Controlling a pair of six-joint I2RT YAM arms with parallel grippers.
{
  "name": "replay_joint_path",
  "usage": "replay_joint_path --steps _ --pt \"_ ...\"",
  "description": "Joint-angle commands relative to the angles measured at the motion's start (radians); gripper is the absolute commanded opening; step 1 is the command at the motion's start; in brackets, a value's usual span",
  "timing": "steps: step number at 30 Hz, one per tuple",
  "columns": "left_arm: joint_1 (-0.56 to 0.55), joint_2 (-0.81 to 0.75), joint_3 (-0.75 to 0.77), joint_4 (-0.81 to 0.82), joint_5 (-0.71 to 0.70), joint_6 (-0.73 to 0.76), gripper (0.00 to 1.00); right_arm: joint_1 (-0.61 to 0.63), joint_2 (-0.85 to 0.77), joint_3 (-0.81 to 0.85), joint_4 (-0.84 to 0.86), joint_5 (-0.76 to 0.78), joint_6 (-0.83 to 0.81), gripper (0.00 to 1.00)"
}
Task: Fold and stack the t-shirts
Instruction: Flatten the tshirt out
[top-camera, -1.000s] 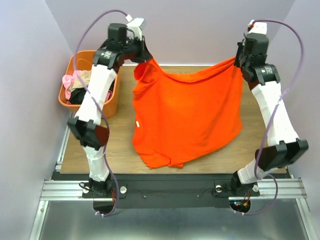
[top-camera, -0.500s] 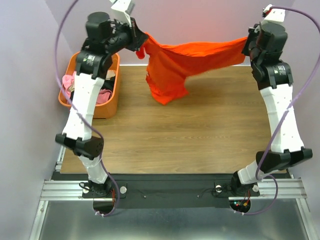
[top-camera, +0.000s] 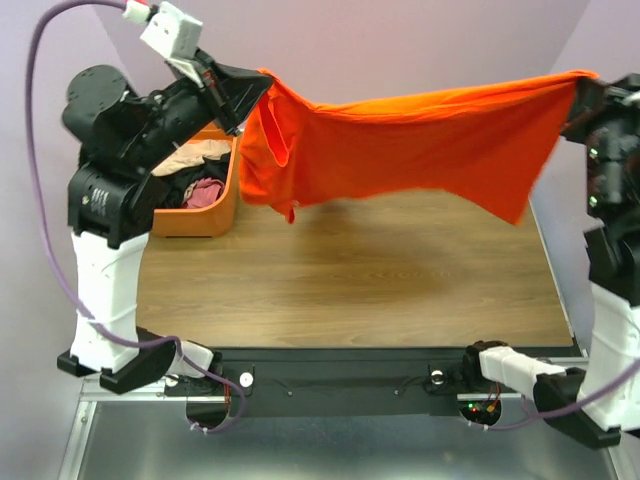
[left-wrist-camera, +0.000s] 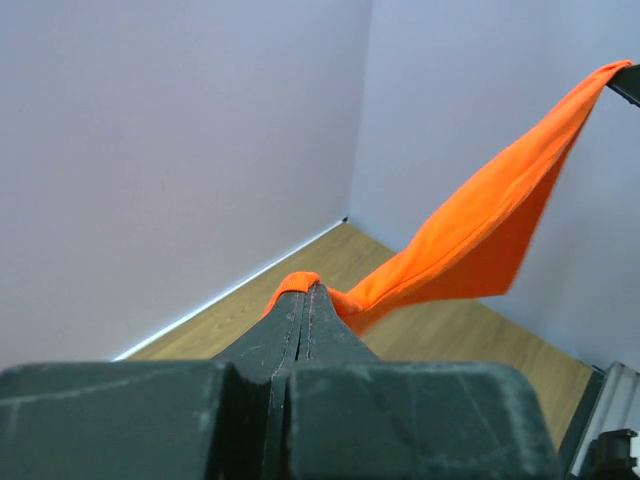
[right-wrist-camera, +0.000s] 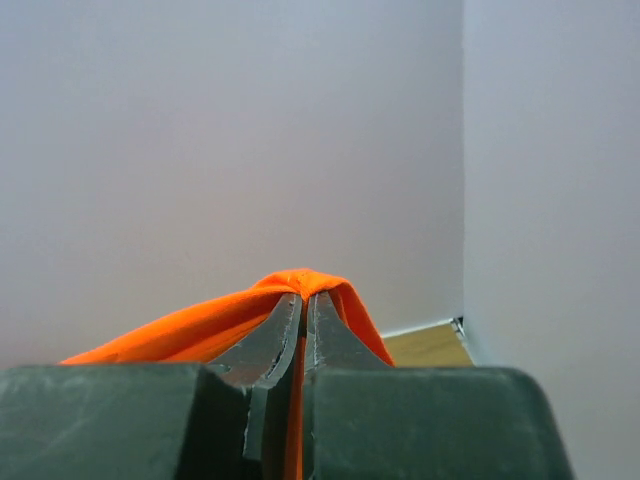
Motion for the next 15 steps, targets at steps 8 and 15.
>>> replay_joint_path --steps 8,15 --pt "-0.004 0.038 0.095 0.068 0.139 -0.09 0.0 -0.007 -0.04 0.012 0.052 0.067 0.06 0.01" --pt "-0.004 0.339 0.079 0.029 0.246 -0.024 0.0 -0.007 0.049 -0.204 0.084 0.213 0.029 0.0"
